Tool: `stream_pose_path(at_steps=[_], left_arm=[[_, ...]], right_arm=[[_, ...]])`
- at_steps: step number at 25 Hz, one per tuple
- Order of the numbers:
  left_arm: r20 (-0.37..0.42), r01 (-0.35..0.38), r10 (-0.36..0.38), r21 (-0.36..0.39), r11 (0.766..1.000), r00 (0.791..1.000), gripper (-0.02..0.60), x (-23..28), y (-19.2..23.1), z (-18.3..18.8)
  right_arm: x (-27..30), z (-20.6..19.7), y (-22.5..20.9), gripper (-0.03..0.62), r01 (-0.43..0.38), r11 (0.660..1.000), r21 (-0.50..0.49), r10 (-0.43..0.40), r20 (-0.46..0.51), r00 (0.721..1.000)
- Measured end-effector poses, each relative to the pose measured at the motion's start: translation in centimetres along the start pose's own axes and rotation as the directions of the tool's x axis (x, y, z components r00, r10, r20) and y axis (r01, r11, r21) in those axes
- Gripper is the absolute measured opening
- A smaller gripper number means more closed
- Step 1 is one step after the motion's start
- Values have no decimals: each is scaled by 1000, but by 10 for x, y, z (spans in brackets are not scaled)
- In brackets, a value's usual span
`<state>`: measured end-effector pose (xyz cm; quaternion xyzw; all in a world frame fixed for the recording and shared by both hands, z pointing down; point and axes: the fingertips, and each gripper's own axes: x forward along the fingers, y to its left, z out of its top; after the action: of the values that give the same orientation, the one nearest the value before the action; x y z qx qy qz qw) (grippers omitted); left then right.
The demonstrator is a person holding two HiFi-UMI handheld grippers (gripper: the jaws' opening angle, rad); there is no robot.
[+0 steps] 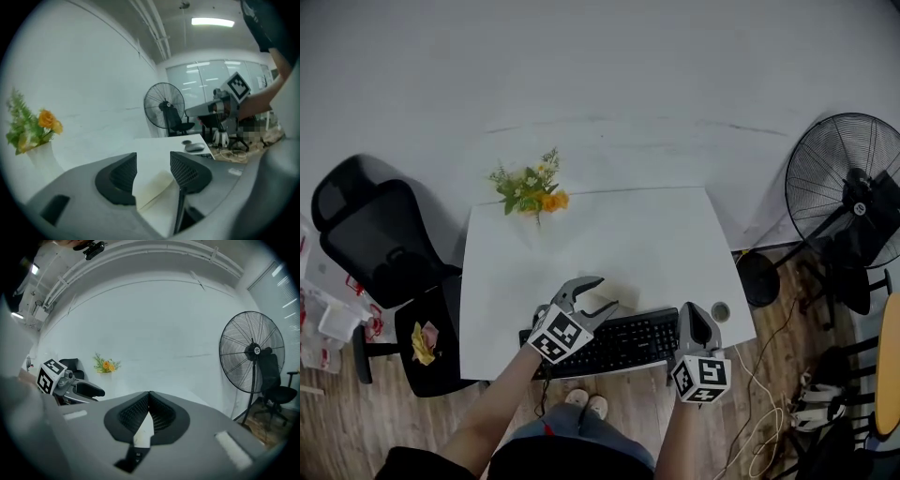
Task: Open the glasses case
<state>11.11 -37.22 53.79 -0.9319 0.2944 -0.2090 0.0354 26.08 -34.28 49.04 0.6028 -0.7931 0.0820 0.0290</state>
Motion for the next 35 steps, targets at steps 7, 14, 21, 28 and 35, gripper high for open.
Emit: stream_pose_path(at_steps=[7,14,21,28,35], left_arm=[[-214,170,-108,300,939,971,221,45,-17,-33],[-422,337,-91,554,762,902,184,76,-33,-77],[-513,432,-68,636,640,856,172,93,-45,-101],[-549,455,-42,644,615,835,149,104,-48,-119],[-548,442,-13,661,606,837,132,110,-47,-124]], right_arm=[[3,-8,-3,14,12,1000,1,-12,-26,1000],[-6,-14,-12,14,46,999,1,-46,-46,998],[-15,-19,-21,14,78,997,6,-78,-61,995],[-14,-20,-23,14,83,997,7,-82,-70,994],[-13,-22,-25,14,78,997,3,-78,-78,994]])
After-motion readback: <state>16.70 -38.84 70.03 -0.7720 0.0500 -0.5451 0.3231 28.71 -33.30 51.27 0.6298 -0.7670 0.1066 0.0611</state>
